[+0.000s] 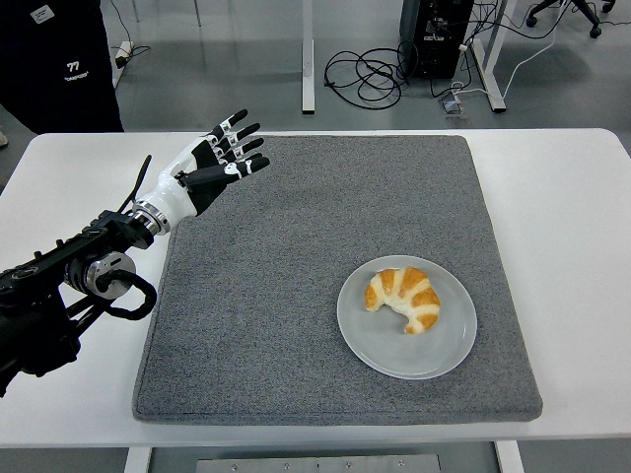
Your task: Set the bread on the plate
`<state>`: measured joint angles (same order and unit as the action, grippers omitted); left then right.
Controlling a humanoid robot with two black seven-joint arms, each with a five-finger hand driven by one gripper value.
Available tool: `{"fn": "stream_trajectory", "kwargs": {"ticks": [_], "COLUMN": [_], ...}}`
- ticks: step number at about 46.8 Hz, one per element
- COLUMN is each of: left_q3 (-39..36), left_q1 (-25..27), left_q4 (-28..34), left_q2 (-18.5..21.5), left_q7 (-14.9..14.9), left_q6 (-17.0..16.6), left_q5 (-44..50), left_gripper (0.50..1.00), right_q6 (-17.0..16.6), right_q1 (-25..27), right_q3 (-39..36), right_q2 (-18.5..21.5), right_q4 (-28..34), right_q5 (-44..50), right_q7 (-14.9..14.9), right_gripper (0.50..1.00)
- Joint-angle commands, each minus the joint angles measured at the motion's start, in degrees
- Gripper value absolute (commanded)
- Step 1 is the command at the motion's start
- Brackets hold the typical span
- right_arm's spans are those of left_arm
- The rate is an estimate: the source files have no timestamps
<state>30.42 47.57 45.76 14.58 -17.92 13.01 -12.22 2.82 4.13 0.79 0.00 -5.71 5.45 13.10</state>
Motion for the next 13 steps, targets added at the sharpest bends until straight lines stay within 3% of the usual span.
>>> {"fn": "stream_trajectory", "kwargs": {"ticks": [1,13], "left_q3": [0.0,0.0], "left_q1": [-0.2,-0.9], "left_q4": [-0.3,-0.6], "left_q2": [0.0,0.0], "left_q7": [0.0,-0.2], "left_q6": [0.0,0.0], "left_q5": [0.0,0.0], "left_gripper": [0.963,0.963], "right_q6": [0.0,0.0], "right_q1": [0.0,0.0], "right_q3": [0.0,0.3], "right_q2": [0.0,0.0], "right_q4": [0.0,-0.1], "right_q5": [0.0,0.1], "right_q7": [0.0,0.0], "right_gripper": [1.000,1.000]}}
